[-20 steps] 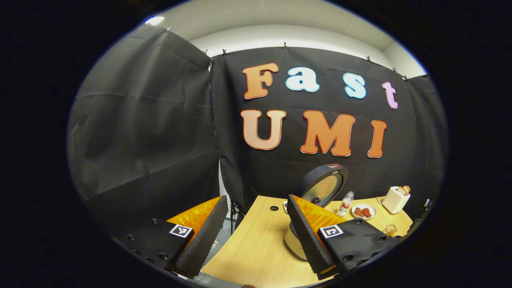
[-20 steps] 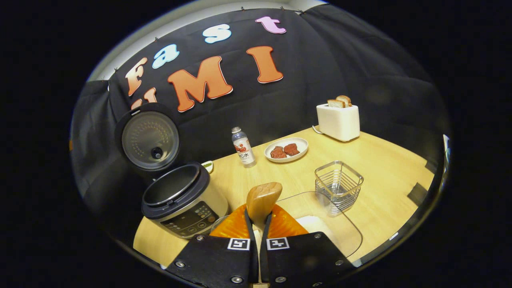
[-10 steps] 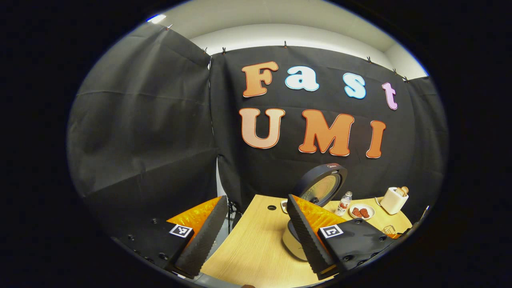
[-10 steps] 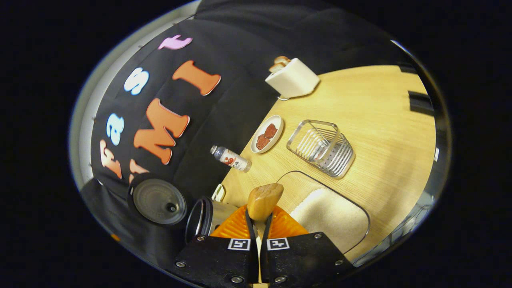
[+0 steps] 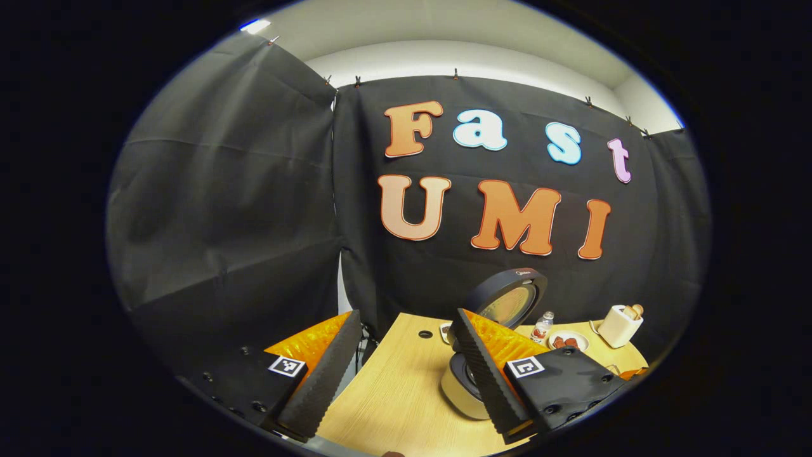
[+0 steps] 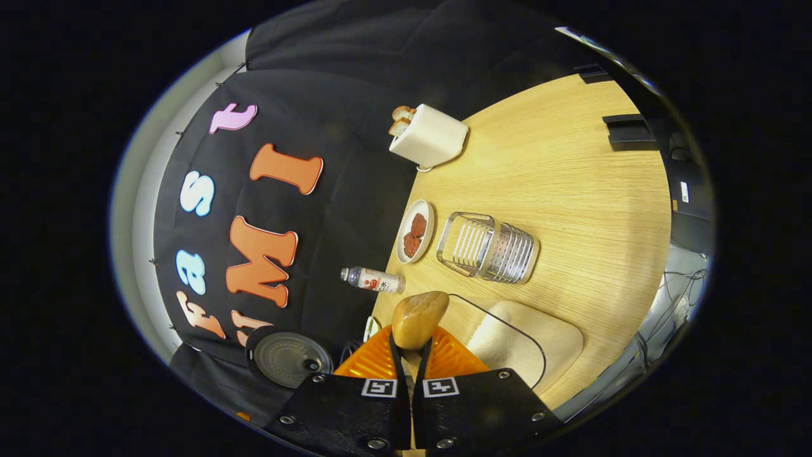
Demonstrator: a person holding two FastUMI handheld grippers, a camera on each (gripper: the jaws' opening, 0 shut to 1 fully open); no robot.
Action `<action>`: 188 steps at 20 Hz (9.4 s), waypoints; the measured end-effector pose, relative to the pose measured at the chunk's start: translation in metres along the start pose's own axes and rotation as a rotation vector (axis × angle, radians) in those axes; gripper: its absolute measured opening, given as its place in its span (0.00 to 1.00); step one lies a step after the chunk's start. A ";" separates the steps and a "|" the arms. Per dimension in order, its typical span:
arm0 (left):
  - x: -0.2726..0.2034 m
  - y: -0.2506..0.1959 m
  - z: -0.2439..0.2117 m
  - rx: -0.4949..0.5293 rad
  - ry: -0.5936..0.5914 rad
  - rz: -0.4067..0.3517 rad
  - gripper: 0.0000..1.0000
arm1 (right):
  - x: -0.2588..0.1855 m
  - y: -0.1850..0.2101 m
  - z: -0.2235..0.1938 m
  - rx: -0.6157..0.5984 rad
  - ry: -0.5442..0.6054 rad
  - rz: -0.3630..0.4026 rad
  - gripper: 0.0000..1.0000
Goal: Close the left gripper, press the button to open the rice cooker; take a wooden spoon from the chopstick holder with the right hand, scoop a spoonful of rice and pour it into the rice cooker, then put the wooden spoon back into the chopstick holder.
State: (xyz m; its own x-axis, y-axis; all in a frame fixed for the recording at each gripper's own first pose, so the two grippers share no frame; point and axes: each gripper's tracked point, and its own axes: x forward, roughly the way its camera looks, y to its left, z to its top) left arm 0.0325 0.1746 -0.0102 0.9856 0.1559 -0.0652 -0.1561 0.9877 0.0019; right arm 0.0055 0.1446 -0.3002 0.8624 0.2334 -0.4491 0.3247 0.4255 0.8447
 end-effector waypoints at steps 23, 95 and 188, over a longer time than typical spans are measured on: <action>0.017 -0.019 0.004 -0.005 0.001 -0.057 1.00 | 0.051 0.234 -0.032 -0.112 0.066 0.229 0.01; 0.047 0.009 0.002 -0.016 -0.001 -0.026 1.00 | 0.086 0.312 -0.156 -1.273 -0.059 0.339 0.00; 0.185 -0.228 0.111 0.078 0.033 -0.134 1.00 | -0.017 0.128 0.188 -1.075 -0.153 -0.040 0.95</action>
State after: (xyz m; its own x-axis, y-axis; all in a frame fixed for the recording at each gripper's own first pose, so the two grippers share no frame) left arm 0.2580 -0.0206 0.0885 0.9944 0.0233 -0.1029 -0.0162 0.9975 0.0686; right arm 0.1055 0.0303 -0.1300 0.9223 0.1227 -0.3666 -0.0919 0.9907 0.1005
